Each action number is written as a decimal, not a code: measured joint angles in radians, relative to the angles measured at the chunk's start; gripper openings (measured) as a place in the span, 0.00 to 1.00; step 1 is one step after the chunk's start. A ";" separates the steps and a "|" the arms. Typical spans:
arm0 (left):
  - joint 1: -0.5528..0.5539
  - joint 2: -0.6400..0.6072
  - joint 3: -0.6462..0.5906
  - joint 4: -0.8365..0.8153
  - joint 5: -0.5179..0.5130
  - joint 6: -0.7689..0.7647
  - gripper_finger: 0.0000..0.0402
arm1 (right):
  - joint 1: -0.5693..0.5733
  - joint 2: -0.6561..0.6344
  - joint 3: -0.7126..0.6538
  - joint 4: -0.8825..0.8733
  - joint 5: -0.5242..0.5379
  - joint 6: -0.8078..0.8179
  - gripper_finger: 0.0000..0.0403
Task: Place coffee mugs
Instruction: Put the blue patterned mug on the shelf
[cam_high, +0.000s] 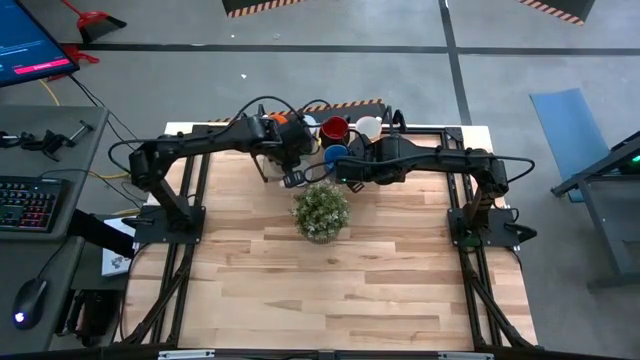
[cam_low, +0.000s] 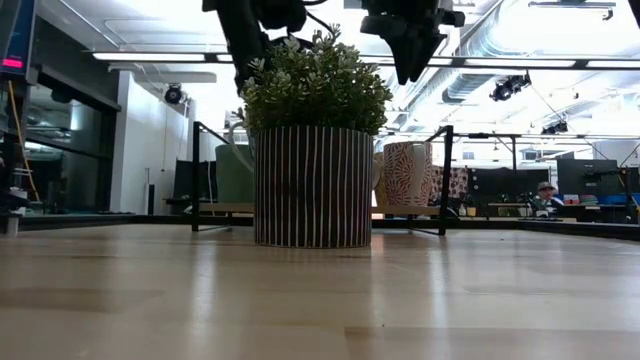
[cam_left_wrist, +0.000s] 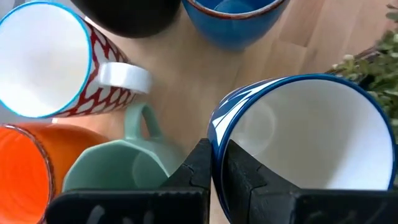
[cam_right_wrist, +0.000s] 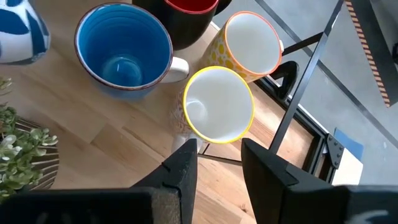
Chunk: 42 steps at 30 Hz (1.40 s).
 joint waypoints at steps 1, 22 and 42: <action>0.000 0.002 0.000 0.006 -0.002 0.001 0.01 | 0.000 0.000 0.000 0.000 0.000 0.000 0.26; 0.081 0.021 0.000 0.100 -0.022 0.062 0.01 | 0.000 0.000 0.000 0.000 -0.007 0.002 0.26; 0.102 0.079 0.000 0.114 -0.018 0.109 0.01 | 0.000 0.000 0.000 0.000 -0.018 0.001 0.26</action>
